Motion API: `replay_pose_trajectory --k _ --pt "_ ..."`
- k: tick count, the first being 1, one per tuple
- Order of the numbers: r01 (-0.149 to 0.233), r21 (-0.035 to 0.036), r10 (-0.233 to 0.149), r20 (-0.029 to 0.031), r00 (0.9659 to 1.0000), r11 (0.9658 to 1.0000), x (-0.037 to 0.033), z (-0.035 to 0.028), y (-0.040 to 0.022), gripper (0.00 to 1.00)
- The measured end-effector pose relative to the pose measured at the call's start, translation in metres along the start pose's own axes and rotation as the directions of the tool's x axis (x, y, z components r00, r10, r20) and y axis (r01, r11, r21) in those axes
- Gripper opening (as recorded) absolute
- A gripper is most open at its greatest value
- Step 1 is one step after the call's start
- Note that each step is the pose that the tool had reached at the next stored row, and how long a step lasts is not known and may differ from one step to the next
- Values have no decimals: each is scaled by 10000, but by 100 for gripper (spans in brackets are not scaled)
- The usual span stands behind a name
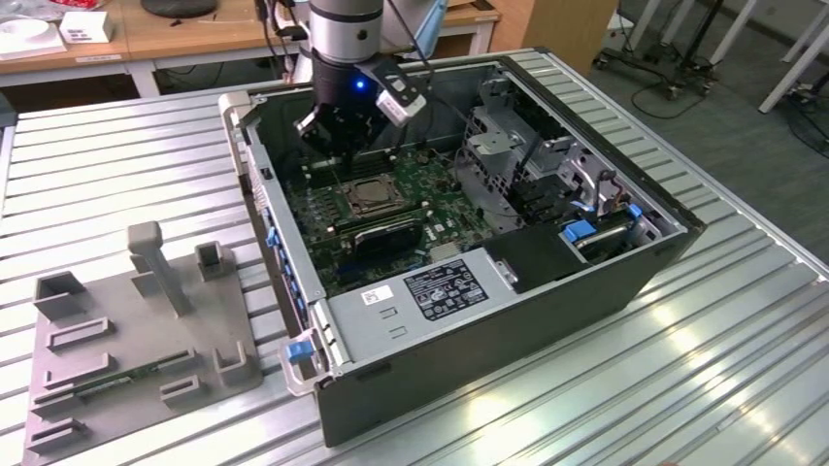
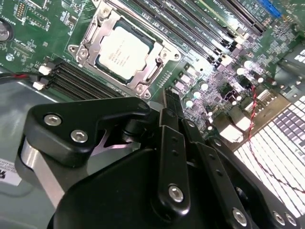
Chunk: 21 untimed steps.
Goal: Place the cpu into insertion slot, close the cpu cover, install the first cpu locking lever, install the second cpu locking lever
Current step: 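Install the first cpu locking lever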
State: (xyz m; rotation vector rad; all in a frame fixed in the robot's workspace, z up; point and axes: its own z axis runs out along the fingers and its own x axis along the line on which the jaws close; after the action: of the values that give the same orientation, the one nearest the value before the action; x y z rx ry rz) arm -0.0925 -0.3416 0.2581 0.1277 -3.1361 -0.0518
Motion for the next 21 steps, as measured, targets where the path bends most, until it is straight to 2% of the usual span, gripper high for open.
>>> replay_pose_trajectory --k 2,7,18,19,21 --pt "0 0 0 2 10000 10000 0 -23 1 11" --pt "-2 0 2 2 10000 10000 10 -26 2 11" --pt "0 21 0 1 10000 10000 224 8 23 11" --pt "1 23 -1 7 10000 10000 238 12 25 11" --pt "2 -16 -2 71 10000 10000 261 17 27 11"
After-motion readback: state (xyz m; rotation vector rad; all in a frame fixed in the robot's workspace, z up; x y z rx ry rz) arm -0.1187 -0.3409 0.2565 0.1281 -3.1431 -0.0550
